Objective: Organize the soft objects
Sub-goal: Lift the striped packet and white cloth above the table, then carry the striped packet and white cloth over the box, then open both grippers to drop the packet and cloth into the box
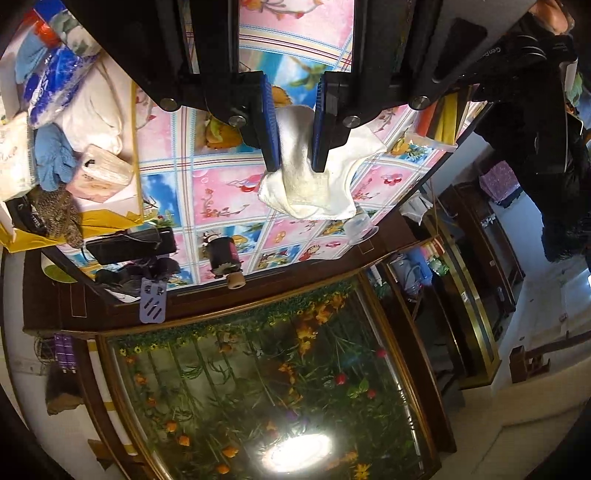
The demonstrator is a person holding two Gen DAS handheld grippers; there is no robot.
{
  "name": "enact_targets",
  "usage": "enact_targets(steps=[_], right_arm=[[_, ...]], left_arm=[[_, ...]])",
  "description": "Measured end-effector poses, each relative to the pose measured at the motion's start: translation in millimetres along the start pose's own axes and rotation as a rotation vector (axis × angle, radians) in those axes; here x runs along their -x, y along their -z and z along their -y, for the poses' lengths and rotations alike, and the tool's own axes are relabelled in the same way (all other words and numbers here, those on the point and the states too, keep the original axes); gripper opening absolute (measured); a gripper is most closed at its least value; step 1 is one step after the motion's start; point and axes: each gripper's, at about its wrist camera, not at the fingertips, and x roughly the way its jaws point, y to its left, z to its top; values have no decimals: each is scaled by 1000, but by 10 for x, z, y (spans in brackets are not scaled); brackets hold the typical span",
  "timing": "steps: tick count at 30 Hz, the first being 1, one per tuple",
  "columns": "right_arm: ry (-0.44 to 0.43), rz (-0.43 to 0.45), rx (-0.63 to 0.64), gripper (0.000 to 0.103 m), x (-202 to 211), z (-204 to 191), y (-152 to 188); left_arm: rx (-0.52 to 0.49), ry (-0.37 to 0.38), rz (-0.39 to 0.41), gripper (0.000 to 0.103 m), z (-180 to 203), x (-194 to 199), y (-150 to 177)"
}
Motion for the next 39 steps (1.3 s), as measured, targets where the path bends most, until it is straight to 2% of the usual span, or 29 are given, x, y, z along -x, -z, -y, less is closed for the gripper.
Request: enact_targets(steps=[10,13,17,23,30,39], right_arm=[[17,14,-32,19,95,82,0],[-14,14,-82,19,245,139,49],[0,27,-101,19,526,221,131],[78,75,-170,19,989,647,54],[208,137,-252,19,1514,1268,-58],[389,50,-295,19,1642,1934,-249]], left_arm=[[-32,43,14,32,256,108,-31],[-53,63,28,32,381,159,-51],[-78,97,29,32,607,157,-80],[-142,178,30,32,1143,170,-148],[-241,254,40,32,1822,182,-221],[-330,351,-34,32,2598,-178,-387]])
